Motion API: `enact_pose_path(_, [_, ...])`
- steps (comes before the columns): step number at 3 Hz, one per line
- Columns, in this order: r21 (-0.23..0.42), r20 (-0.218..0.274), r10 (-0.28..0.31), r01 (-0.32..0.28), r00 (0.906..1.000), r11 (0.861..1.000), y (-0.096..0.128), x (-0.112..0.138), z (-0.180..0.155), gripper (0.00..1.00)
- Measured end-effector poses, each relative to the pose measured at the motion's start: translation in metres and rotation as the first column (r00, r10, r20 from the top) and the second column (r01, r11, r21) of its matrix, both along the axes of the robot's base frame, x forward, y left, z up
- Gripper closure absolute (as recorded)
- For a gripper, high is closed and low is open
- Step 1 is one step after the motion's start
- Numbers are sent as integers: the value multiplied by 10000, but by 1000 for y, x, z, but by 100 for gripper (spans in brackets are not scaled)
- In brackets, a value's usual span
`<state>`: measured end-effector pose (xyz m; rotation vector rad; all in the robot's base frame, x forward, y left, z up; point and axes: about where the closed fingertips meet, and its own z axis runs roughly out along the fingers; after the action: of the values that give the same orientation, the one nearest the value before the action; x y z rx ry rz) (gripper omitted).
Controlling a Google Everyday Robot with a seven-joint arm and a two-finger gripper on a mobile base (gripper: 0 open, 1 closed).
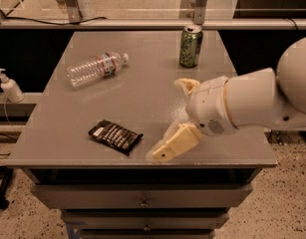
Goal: Move rxbar chocolate near water bottle
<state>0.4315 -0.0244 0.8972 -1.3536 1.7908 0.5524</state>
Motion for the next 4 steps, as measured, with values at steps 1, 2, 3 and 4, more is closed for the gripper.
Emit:
enact_pose_path(1, [-47, 127, -168, 168, 9998, 9998, 25, 12, -22, 0])
enact_pose_path(2, [-284, 81, -211, 214, 9997, 9994, 46, 21, -47, 0])
enact_pose_path(3, [-419, -55, -267, 265, 9996, 9988, 60, 24, -67, 0])
enact_pose_path(4, [-443, -184, -410, 402, 9990, 9982, 71, 28, -76, 17])
